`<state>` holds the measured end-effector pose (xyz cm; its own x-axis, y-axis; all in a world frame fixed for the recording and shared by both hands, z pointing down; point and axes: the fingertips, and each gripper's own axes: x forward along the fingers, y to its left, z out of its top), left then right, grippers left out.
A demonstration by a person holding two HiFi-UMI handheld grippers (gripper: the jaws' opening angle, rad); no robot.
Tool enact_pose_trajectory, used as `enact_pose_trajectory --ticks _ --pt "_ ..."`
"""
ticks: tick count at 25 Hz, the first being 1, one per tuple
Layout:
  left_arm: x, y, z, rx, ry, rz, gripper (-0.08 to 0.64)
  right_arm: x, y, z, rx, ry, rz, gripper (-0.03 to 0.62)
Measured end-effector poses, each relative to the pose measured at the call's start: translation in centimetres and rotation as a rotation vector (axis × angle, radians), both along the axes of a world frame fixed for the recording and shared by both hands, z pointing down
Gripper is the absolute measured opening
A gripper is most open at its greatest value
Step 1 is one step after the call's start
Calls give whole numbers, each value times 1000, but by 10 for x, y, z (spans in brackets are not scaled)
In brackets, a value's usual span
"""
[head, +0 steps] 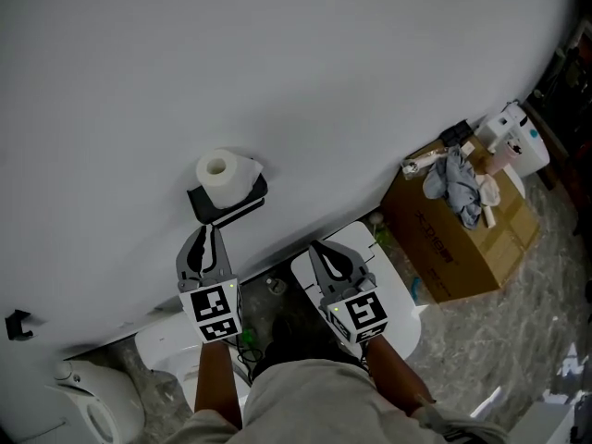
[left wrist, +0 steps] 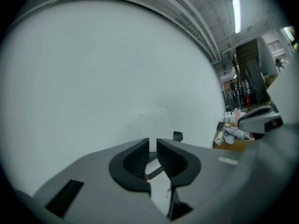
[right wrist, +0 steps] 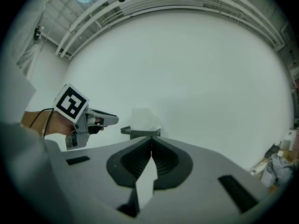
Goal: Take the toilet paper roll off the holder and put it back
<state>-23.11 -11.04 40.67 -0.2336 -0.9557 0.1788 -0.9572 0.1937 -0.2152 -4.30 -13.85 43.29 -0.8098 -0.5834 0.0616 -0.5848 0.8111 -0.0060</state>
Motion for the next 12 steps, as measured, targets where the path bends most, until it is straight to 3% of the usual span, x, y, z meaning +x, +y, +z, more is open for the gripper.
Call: enact_pose_trajectory --ticks 3,12 --pt "5 13 0 25 30 -20 14 -5 7 -6 21 1 -28 5" --pt "30 61 9 68 85 -60 9 2 30 -10 40 17 -91 3"
